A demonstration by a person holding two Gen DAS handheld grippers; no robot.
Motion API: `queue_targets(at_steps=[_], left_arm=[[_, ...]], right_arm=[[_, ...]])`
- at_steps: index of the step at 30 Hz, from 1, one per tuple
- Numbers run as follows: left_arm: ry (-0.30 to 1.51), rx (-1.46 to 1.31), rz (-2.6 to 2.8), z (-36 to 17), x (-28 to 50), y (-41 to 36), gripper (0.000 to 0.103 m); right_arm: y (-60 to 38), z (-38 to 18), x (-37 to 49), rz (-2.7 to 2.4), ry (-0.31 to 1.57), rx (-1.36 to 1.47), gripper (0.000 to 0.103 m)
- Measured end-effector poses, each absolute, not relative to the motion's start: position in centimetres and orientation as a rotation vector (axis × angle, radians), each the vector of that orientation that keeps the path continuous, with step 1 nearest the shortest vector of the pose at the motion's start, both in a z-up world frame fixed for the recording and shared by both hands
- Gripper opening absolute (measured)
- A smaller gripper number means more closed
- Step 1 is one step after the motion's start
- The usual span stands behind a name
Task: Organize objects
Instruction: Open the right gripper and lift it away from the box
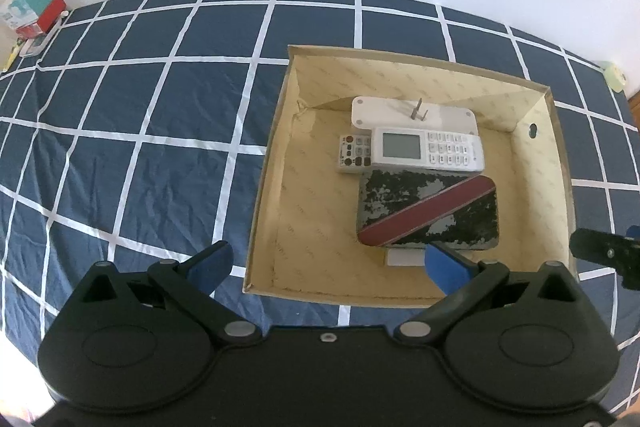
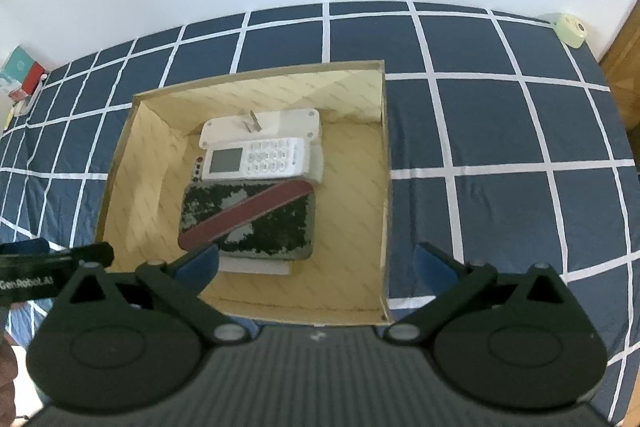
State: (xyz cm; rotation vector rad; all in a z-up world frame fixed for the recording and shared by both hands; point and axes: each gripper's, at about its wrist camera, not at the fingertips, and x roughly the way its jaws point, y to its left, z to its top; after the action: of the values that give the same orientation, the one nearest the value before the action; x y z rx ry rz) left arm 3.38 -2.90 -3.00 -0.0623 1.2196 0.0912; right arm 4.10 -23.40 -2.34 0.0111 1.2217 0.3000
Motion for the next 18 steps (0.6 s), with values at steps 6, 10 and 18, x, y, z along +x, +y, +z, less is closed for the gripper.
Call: queue_targets(at_steps=[6, 10, 18], left_arm=[[1.217, -0.063, 0.093, -2.85, 3.05, -2.75, 0.103], [1.212, -0.058, 0.096, -2.63, 2.98, -2.73, 0.103], [1.211, -0.049, 0.095, -2.54, 2.99, -2.82, 0.103]], right_arm=[[-23.74, -2.54, 3.61, 0.299, 1.226, 0.002, 0.103], [-23.76, -2.67, 3.44, 0.297, 1.231, -0.002, 0.103], [-23.47, -3.03, 3.35, 0.3, 1.242, -0.017, 0.103]])
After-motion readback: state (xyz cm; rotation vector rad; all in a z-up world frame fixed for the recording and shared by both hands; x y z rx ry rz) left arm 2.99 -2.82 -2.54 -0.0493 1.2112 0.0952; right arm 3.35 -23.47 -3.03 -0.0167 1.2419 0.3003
